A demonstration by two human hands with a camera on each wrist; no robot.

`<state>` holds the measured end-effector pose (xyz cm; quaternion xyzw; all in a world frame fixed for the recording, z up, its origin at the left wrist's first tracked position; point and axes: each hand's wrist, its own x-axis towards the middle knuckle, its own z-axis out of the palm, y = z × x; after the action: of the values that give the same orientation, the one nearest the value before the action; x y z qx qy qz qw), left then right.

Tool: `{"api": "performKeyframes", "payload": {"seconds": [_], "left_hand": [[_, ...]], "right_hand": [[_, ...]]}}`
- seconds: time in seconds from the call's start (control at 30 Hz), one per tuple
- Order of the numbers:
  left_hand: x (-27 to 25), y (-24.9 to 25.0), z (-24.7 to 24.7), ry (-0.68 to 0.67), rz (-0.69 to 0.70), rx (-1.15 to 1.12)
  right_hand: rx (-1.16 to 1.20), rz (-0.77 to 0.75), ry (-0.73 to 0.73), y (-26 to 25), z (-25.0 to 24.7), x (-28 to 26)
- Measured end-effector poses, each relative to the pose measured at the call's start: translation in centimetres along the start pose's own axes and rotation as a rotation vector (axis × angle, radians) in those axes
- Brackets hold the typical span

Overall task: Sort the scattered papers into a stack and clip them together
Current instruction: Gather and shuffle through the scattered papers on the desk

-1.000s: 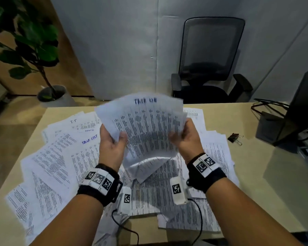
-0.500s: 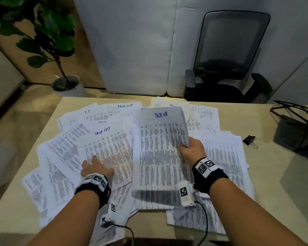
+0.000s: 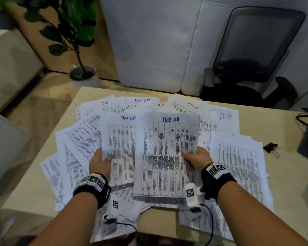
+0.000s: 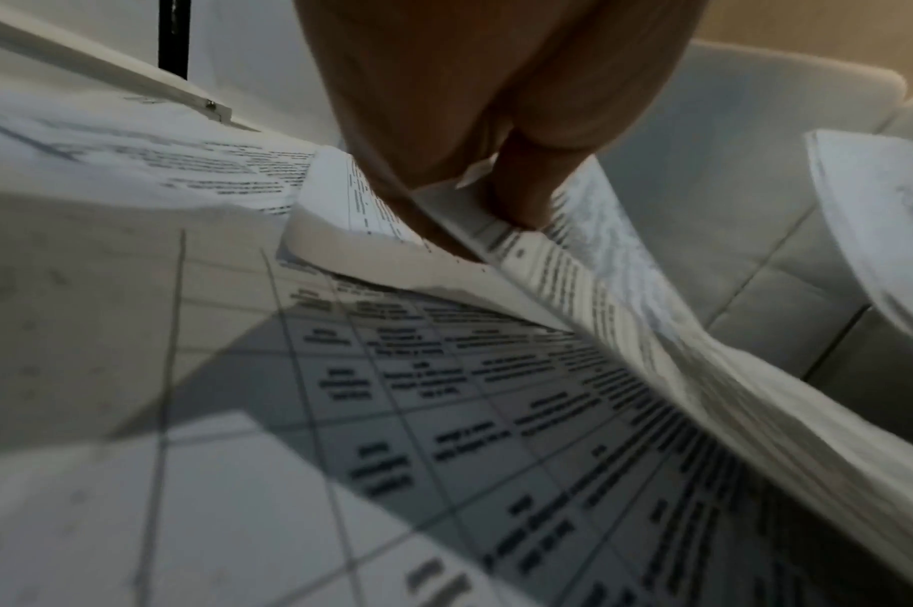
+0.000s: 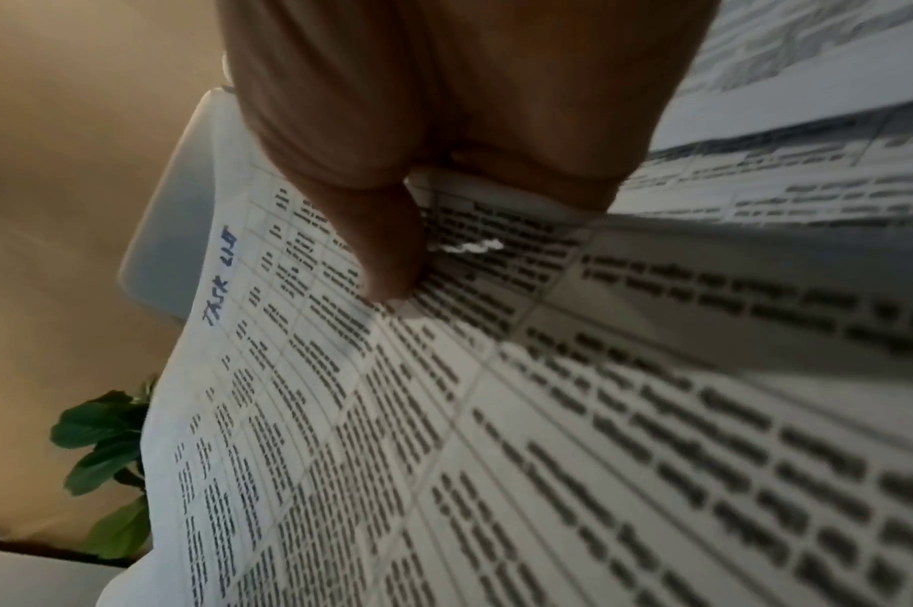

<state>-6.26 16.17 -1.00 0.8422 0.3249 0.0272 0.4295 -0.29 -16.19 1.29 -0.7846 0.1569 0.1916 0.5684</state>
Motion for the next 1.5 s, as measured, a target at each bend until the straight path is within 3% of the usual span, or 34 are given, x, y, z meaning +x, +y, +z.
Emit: {"api": "performKeyframes", "payload": {"seconds": [0.17, 0.27, 0.43, 0.67, 0.87, 0.93, 1.03, 1.2, 1.27, 1.37, 1.5], "left_hand": [[-0.8, 0.6, -0.5, -0.279, 0.192, 0.067], [-1.4, 1.0, 0.5, -0.374, 0.187, 0.085], [0.0, -0.7, 1.0, -0.277, 0.024, 0.647], [0.7, -1.8, 0.6, -0.023, -0.317, 0.415], [2.6, -2.2, -0.8, 0.037, -0.402, 0.328], [3.1, -1.9, -1.1, 0.042, -0.394, 0.289], [3.1, -0.9, -1.0, 0.138, -0.214, 0.321], [1.6, 2.1, 0.1, 0.244, 0.026, -0.046], [1.2, 3.2, 0.5, 0.174, 0.104, -0.14], [0.3, 5.0, 1.2, -0.007, 0.06, -0.272], [-1.5, 6.3, 2.8, -0.272, 0.113, -0.273]], "right_hand": [[0.116, 0.029, -0.068, 0.2, 2.3, 1.5], [0.104, 0.018, -0.047, 1.0, 3.1, 1.8], [-0.149, 0.022, 0.15, 1.4, 2.7, 1.1], [-0.348, 0.078, 0.24, 3.2, 1.1, 0.6], [-0.53, 0.097, 0.185, 3.9, -0.5, 0.6], [-0.46, 0.128, 0.187, 3.9, -1.1, 0.4], [-0.248, 0.124, 0.22, 3.9, -2.3, 0.3], [0.025, 0.069, 0.212, 1.8, -4.2, 0.3], [0.112, 0.05, 0.188, 1.4, -4.6, 1.1], [0.212, 0.026, 0.145, 0.9, -4.6, 1.7], [0.33, 0.061, 0.116, 0.9, -4.3, 2.0]]}}
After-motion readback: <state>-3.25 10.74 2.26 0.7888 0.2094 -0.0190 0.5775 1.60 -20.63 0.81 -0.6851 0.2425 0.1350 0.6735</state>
